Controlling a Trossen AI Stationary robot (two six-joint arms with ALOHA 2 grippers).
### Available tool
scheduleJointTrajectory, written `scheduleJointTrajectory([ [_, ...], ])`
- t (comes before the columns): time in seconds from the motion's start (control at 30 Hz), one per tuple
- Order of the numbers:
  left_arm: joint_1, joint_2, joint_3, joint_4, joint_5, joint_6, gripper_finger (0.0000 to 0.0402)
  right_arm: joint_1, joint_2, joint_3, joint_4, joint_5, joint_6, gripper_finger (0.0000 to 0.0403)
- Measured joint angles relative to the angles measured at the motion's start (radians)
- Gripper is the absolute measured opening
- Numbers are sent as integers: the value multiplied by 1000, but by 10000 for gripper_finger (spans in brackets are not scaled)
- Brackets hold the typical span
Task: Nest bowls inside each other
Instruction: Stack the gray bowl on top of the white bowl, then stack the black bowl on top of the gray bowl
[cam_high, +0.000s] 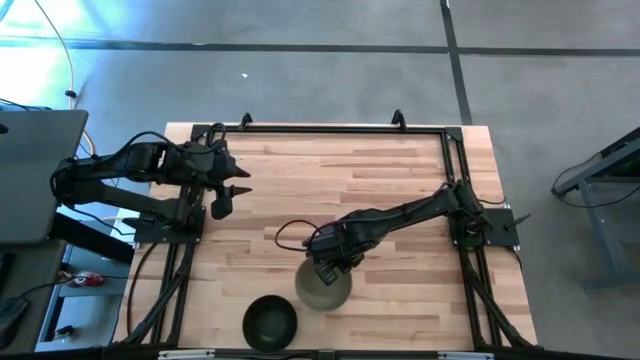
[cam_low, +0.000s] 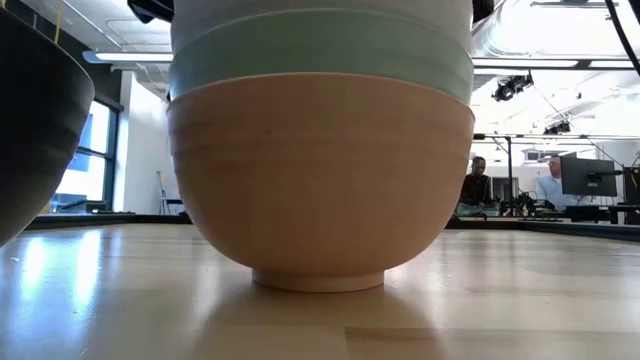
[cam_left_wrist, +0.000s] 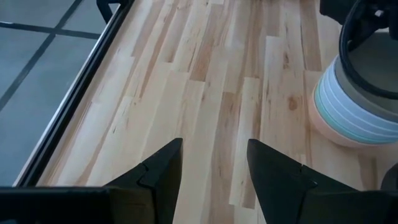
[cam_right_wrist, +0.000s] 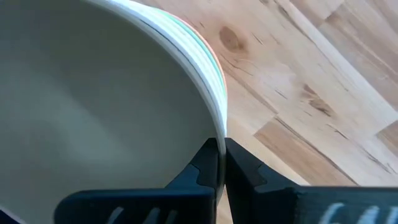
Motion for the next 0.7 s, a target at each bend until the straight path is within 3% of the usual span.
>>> scheduleJointTrajectory([
  [0.13,0,0,0,0,1,0,168,0,0,12,-17,19,3,11],
  [0.47,0,0,0,0,1,-6,168,-3,-3,100,-102,98,-15,113],
  [0.7,-1,0,0,-11,30,-19,168,-3,-27,101,-98,102,-15,137],
])
